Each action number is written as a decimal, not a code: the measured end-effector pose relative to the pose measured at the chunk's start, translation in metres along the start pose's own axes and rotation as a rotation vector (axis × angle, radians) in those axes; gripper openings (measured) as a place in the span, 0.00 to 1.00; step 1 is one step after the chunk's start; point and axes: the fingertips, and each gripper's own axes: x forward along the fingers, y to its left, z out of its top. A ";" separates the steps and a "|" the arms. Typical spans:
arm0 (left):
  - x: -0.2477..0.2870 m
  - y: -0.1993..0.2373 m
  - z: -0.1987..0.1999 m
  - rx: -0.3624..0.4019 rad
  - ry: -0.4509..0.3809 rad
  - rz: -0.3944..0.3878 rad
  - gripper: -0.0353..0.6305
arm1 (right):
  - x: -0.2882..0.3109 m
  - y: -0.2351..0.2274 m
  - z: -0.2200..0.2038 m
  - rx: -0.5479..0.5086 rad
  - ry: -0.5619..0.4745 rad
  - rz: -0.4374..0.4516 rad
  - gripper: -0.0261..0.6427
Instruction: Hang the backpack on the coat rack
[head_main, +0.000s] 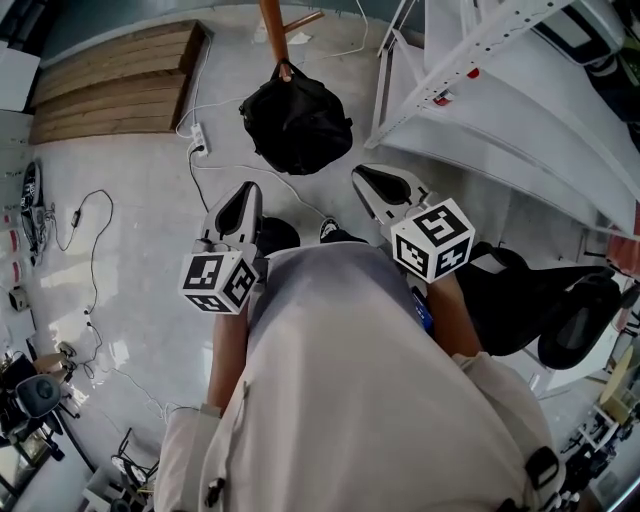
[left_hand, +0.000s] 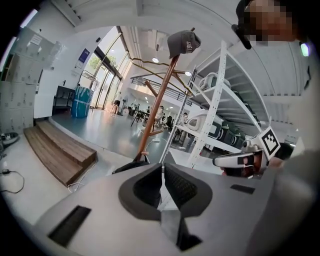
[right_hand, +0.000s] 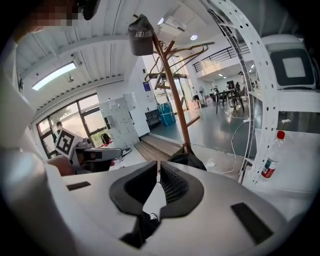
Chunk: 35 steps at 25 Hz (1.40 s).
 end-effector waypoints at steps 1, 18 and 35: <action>-0.002 -0.003 0.004 0.004 -0.008 -0.004 0.09 | -0.003 0.001 0.005 -0.004 -0.010 -0.001 0.08; -0.012 -0.032 0.029 0.094 -0.076 0.036 0.06 | -0.039 0.003 0.038 -0.102 -0.106 -0.038 0.05; -0.026 -0.039 0.009 0.055 -0.040 0.082 0.06 | -0.046 -0.020 0.024 -0.113 -0.021 -0.137 0.05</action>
